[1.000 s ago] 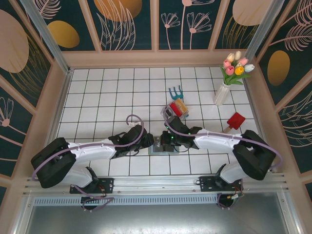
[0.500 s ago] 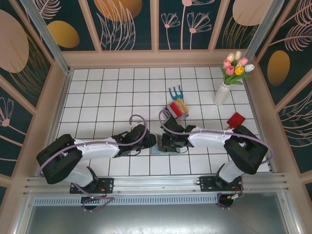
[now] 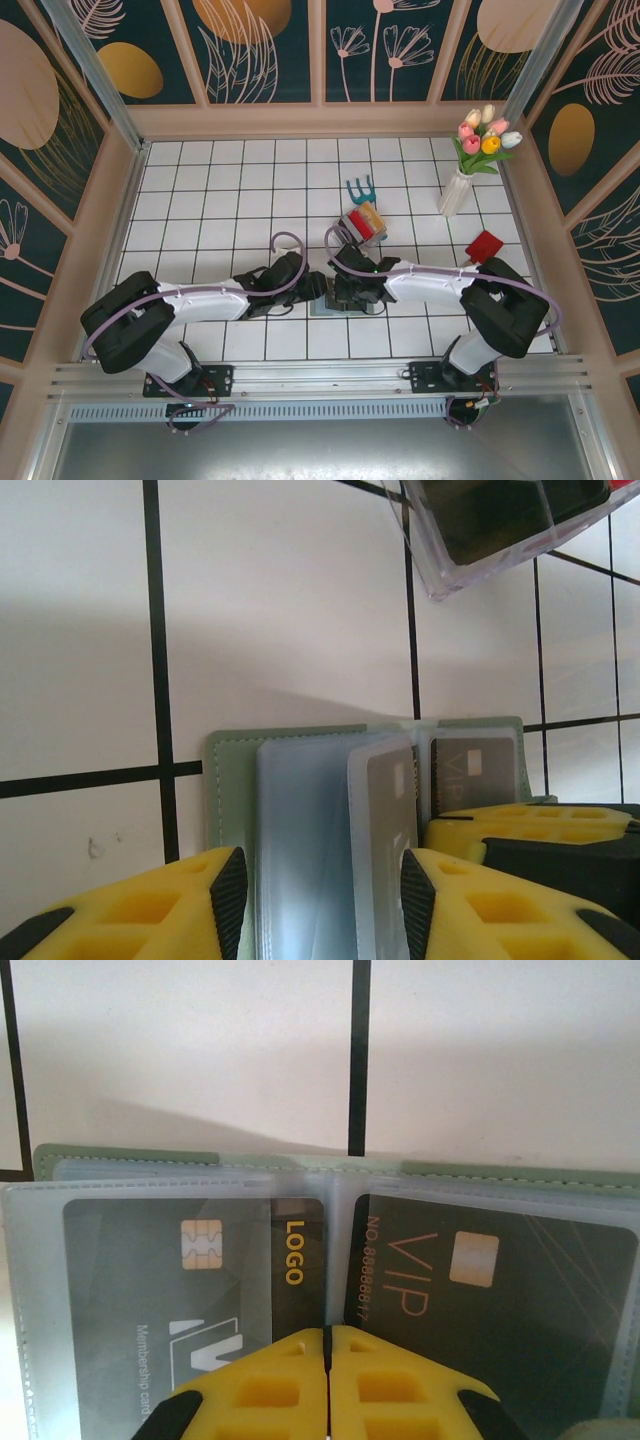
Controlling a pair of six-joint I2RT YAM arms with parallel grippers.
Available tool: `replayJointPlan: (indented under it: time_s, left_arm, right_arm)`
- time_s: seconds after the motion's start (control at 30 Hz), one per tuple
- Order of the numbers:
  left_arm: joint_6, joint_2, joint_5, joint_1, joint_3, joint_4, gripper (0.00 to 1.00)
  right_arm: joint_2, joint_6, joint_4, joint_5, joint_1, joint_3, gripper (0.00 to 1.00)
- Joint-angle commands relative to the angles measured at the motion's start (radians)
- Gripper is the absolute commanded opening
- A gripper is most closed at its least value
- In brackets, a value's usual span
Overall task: Put the credit cards into the card holder
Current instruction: Flip the card slot at the card holder.
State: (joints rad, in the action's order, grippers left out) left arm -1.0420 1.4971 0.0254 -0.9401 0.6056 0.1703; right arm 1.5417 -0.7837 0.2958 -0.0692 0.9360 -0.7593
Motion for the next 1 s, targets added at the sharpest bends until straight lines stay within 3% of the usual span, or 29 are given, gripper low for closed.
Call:
replayJointPlan:
  time_s: [0.0,0.27,0.5,0.7,0.97]
  left_arm:
    - [-0.034,0.002,-0.041,0.016,-0.034,0.070,0.47]
    - [-0.067,0.032,-0.102,0.025,-0.061,0.146,0.50]
    - [-0.074,-0.001,-0.102,0.024,-0.070,0.179,0.45]
    - [-0.066,0.056,-0.216,0.025,-0.045,0.268,0.49]
    - [-0.081,0.137,-0.308,0.024,-0.021,0.355,0.46]
  right_arm:
    - [0.001,-0.033,0.018,-0.050,-0.002,0.028,0.09]
    - [0.014,-0.063,-0.087,0.019,-0.040,0.164,0.07]
    - [0.011,-0.062,-0.119,0.041,-0.065,0.207,0.06]
    - [0.006,-0.066,-0.126,0.045,-0.065,0.214,0.06]
    - [-0.014,-0.065,-0.155,0.049,-0.068,0.217,0.07]
